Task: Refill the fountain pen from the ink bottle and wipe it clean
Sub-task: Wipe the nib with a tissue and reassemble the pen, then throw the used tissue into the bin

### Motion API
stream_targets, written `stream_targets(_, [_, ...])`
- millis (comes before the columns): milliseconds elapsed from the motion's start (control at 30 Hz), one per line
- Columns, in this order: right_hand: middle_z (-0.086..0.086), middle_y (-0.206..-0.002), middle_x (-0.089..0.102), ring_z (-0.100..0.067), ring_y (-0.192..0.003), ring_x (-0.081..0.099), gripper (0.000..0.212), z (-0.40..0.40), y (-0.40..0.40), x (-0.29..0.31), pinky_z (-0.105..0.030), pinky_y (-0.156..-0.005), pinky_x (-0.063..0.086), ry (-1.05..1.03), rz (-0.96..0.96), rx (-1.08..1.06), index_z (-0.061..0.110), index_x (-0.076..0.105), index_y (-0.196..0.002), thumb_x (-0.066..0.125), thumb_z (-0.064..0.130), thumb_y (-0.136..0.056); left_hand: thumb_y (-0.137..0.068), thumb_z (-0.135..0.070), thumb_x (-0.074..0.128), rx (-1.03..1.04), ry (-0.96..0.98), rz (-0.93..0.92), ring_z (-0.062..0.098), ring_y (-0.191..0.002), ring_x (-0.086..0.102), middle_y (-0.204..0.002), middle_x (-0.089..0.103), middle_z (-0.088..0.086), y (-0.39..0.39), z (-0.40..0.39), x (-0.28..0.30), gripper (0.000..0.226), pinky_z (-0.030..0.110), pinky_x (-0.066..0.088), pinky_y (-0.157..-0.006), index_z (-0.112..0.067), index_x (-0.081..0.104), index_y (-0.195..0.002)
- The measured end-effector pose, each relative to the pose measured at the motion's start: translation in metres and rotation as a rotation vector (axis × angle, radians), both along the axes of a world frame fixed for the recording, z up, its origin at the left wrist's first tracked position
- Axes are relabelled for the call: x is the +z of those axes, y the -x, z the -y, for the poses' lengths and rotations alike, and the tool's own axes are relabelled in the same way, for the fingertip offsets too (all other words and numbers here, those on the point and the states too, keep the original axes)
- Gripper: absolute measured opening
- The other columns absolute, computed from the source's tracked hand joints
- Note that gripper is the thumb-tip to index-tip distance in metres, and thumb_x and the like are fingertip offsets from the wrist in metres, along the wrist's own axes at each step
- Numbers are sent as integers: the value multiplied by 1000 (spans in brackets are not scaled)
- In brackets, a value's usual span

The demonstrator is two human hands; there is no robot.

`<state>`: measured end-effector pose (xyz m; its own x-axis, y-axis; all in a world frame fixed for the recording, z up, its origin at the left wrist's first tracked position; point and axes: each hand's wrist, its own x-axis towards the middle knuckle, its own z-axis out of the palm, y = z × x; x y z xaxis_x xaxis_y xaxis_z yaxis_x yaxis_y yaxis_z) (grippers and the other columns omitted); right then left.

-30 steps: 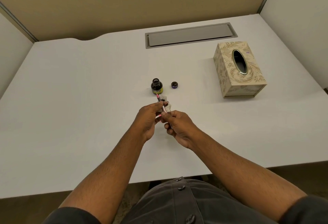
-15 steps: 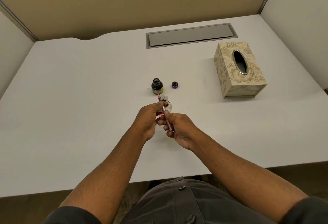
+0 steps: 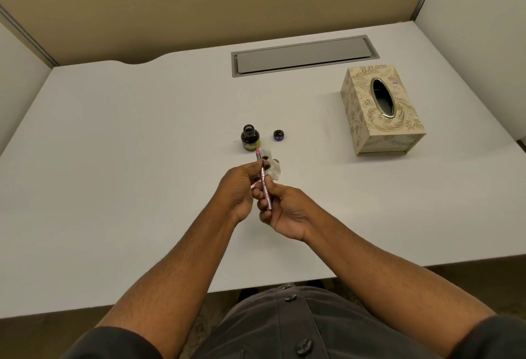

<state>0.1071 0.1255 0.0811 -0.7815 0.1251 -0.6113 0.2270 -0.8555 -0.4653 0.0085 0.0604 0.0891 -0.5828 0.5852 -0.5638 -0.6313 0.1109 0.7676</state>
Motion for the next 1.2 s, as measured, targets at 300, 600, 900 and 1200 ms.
stream_targets(300, [-4,-91,76,-13,-74,64,32,-17,-2,3,-27,-70,46,-440,124,157,10,73,-107,55,34,-96,-96,-18,49,-77,99,-226,19,-76,61,-92,71,7,1,0,-1,26,31,50,-71,-11,74,-90])
stream_targets(600, [-11,-81,72,-19,-72,62,19,-32,-1,5,-29,-69,53,-649,144,47,1,74,-93,64,15,-87,-95,-39,52,-124,245,-494,9,-96,64,-100,73,-5,7,0,-3,31,30,47,-90,-18,75,-101])
stream_targets(900, [-8,-73,72,-21,-65,67,15,-57,-8,-41,-35,-69,57,-1281,485,155,7,73,-80,64,19,-83,-89,-25,63,-203,575,-900,13,-120,53,-134,58,-3,15,20,-25,36,20,35,-94,-17,62,-124])
stream_targets(1200, [-6,-88,72,-25,-81,66,18,-54,6,-57,-31,-72,50,-1525,532,256,9,70,-96,64,21,-83,-84,-29,68,-317,678,-888,18,-119,53,-141,49,-4,14,33,-40,52,29,42,-101,-17,53,-133])
